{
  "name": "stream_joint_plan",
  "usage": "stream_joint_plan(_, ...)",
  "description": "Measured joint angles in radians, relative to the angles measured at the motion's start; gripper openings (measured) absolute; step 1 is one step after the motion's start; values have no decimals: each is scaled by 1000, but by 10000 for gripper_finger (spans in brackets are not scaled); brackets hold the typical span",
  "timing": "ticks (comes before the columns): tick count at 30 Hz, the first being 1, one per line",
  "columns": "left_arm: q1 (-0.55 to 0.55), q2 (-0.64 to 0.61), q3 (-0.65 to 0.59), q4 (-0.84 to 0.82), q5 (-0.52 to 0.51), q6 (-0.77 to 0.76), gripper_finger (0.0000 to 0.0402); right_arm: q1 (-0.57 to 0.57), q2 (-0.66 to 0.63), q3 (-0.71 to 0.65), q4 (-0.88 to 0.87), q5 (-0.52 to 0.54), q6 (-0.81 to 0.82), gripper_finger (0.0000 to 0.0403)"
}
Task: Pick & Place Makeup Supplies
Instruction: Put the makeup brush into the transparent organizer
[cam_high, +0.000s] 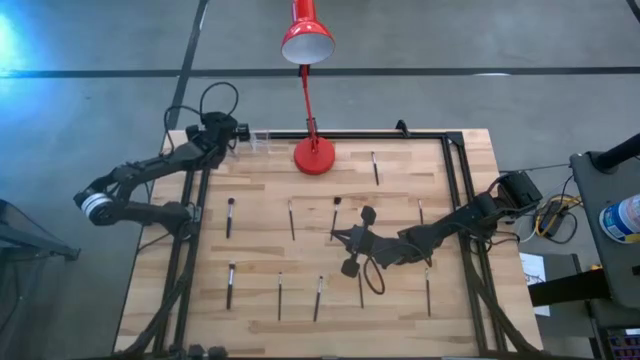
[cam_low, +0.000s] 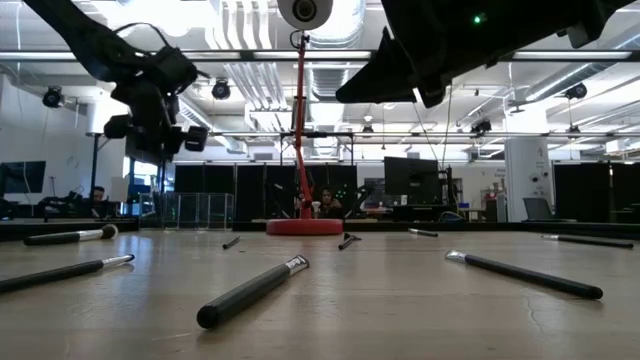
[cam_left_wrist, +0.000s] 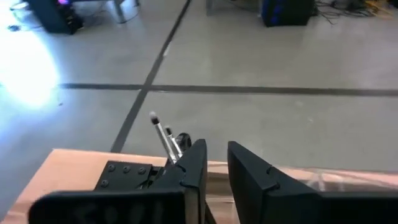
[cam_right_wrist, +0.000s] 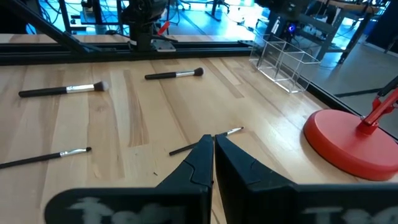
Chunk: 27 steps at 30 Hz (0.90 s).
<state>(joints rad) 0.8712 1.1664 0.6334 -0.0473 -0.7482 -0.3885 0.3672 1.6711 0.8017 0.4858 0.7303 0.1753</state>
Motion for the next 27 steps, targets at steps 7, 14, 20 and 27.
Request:
stream_joint_plan(7,-92,-135,-65,34,138,113,14,1,0,0,-30,2,-19,11)
stream_joint_plan(14,-357,-260,-382,493,273,122,1,6,-59,1,-181,3,16,11)
stream_joint_plan(20,-625,-245,-554,764,329,119,0,8,-116,-57,-246,17,117,11)
stream_joint_plan(27,-841,-189,-560,789,275,123,0,-15,-118,-152,-247,61,279,11)
